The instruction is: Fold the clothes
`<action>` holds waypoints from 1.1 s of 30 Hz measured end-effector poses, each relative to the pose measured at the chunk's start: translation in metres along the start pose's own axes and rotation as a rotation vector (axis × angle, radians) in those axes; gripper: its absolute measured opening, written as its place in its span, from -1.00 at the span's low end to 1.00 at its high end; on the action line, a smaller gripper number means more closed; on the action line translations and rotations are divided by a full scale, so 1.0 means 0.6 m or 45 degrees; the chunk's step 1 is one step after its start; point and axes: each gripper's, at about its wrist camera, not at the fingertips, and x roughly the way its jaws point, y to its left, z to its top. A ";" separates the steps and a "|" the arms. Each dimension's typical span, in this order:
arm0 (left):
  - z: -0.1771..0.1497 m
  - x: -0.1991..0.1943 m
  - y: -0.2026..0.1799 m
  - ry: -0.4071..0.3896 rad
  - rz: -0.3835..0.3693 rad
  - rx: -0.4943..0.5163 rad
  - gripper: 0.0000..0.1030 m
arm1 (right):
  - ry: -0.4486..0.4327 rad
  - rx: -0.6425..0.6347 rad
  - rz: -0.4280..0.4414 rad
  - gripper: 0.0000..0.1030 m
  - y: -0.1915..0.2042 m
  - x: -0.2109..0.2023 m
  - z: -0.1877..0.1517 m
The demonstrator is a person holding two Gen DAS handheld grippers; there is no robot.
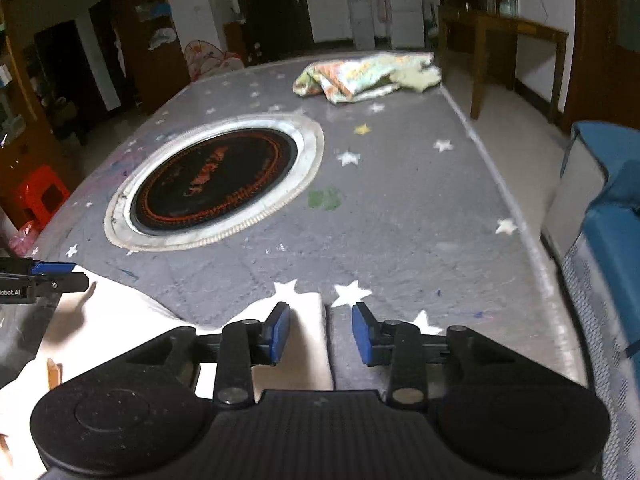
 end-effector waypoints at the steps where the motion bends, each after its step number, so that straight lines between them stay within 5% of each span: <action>1: 0.000 0.003 -0.004 -0.001 -0.004 0.018 -0.12 | 0.011 0.004 0.017 -0.37 0.000 0.007 -0.002; 2: -0.001 0.006 -0.008 -0.004 -0.005 0.043 -0.25 | 0.019 -0.004 0.025 -0.43 0.002 0.012 -0.002; 3: -0.001 0.008 -0.013 -0.008 -0.006 0.068 -0.59 | 0.016 -0.015 0.023 -0.55 0.004 0.014 -0.002; 4: -0.001 0.008 -0.013 -0.014 -0.009 0.073 -0.65 | 0.001 -0.025 0.019 -0.82 0.007 0.011 0.000; 6: 0.000 0.004 -0.010 -0.029 -0.017 0.054 -0.82 | -0.034 -0.044 0.011 -0.87 0.013 0.005 0.003; 13: 0.014 -0.041 0.015 -0.183 0.035 0.032 -0.84 | -0.288 -0.120 -0.020 -0.89 0.038 -0.047 0.032; 19: 0.045 -0.039 0.031 -0.244 0.118 0.045 -0.84 | -0.350 -0.133 -0.047 -0.89 0.059 -0.005 0.072; 27: 0.074 0.019 0.066 -0.182 0.216 0.027 -0.77 | -0.270 -0.197 -0.070 -0.76 0.088 0.080 0.107; 33: 0.060 0.002 0.072 -0.150 0.229 0.001 -0.63 | -0.187 -0.299 0.026 -0.28 0.118 0.058 0.080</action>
